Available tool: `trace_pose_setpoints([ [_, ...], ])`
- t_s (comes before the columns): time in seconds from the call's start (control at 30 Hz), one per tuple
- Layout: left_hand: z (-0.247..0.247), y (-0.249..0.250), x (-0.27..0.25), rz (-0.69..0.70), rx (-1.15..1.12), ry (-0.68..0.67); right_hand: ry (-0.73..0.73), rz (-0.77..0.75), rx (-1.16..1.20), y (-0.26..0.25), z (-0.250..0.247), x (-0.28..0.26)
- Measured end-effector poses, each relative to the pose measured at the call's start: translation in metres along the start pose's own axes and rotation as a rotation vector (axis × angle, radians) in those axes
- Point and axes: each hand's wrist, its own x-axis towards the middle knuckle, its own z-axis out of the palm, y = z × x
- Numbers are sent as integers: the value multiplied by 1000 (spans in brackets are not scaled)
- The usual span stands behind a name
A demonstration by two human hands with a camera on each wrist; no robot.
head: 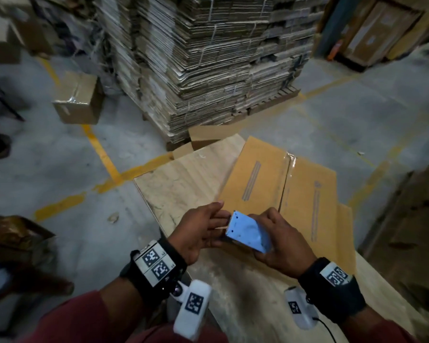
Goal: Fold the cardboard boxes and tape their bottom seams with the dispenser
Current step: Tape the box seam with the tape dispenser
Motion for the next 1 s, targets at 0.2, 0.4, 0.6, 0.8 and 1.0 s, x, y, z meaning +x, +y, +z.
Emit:
trace_pose_setpoints([
  [0.2,-15,0,1,-37,12,-12,-65,-32,-70,-2,5,9],
  [0.4,-14,-7,3,-78,-71,6,-36,-51,86,-2,0,8],
  [0.6,-13,-14,6,-19,-92,22,-60,-62,147,-4,-4,15],
  [0.8,-26,-15,21,-22,-96,78,-69,-97,257,-11,-5,24],
  [1.0,-35,3,33,100,68,201,-111,-169,-147,-20,-20,24],
])
